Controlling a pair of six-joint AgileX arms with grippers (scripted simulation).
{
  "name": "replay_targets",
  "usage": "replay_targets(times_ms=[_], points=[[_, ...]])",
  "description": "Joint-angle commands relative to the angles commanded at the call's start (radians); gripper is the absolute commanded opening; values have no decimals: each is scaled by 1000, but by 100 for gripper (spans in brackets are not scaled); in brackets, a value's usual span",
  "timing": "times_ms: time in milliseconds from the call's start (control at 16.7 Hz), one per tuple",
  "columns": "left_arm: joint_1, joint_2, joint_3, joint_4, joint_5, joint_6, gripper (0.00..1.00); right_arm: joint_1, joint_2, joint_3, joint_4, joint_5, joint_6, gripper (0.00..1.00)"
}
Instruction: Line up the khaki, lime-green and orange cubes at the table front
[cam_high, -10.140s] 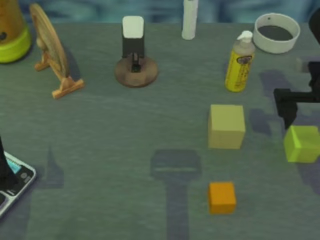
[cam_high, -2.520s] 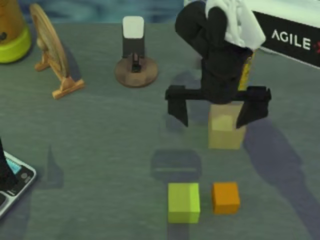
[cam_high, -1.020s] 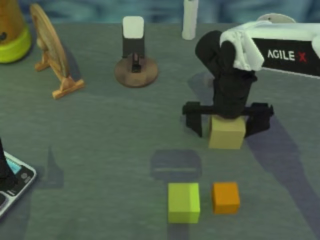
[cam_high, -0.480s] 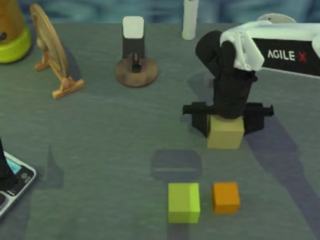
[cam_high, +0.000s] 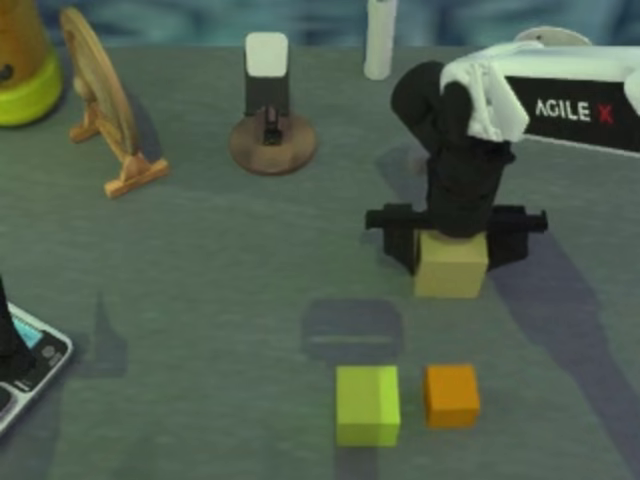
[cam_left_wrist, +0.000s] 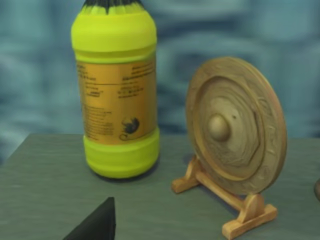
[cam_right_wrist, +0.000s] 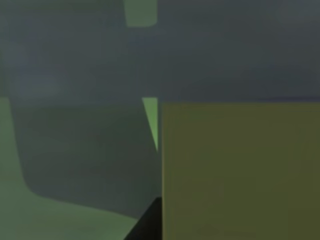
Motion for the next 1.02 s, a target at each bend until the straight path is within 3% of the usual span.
replay_targets(times_ms=[240,660,1020], points=[[0,0,0,0,0,0,100,0,-13,12,-21,3,0,0],[0,0,0,0,0,0,100,9,-78,146,-222,2,-3,0],[0,0,0,0,0,0,100,6,-79,156,-234,2,1,0]])
